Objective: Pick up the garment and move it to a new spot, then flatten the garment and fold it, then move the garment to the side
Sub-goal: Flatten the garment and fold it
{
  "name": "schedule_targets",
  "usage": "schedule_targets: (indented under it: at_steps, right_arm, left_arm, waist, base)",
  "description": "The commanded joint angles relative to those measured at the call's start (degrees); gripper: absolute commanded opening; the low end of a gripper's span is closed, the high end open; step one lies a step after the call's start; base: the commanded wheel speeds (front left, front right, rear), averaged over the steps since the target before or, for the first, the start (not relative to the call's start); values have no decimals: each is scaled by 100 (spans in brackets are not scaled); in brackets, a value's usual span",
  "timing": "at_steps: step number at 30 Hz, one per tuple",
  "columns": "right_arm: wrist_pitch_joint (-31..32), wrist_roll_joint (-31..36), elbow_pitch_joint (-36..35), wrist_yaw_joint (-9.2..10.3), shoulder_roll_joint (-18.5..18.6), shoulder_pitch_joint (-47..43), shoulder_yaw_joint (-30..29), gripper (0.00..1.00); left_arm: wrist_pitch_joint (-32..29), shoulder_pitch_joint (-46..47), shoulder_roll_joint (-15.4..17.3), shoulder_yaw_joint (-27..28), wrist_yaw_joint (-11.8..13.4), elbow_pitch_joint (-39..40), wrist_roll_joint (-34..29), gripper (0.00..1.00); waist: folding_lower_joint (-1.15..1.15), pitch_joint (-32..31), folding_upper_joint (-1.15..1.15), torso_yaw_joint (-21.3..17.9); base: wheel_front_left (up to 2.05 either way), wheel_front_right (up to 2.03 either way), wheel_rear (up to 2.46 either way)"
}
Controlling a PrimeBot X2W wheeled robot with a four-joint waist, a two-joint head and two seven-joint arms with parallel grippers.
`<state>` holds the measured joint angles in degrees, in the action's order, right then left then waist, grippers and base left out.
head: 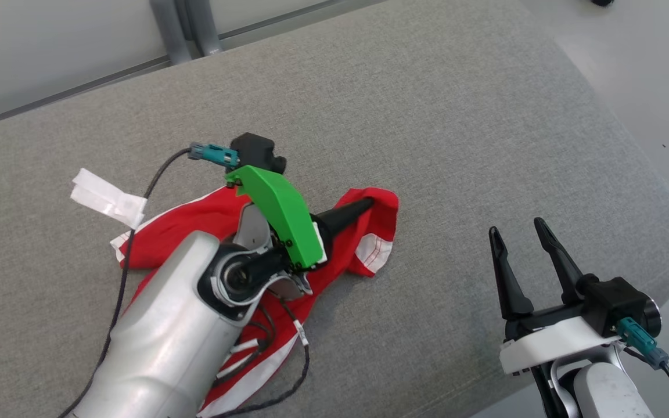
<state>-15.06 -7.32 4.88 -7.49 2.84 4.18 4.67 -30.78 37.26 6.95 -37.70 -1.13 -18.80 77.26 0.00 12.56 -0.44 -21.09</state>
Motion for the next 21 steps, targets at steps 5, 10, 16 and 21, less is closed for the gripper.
schedule_targets:
  at_steps: [5,10,16,21]
  right_arm:
    - [-18,-48,39,-1,9,134,184,100]
    - [-18,-85,67,-1,10,168,309,100]
    - [-18,-138,81,-1,9,134,325,100]
    - [-17,-88,110,-1,9,210,360,100]
  left_arm:
    - [-71,454,500,50,238,-636,-344,0]
    - [312,843,902,-214,188,-1256,-1157,0]
    - [699,1169,1239,-785,-164,-1874,-2089,1]
    - [1093,1316,1262,-1039,-304,-2255,-2528,12]
  waist:
    - [0,232,44,-252]
    - [0,412,44,-401]
    - [0,511,44,-443]
    - [0,494,44,-401]
  base:
    - [0,0,0]
    - [0,0,0]
    - [0,0,0]
    - [0,0,0]
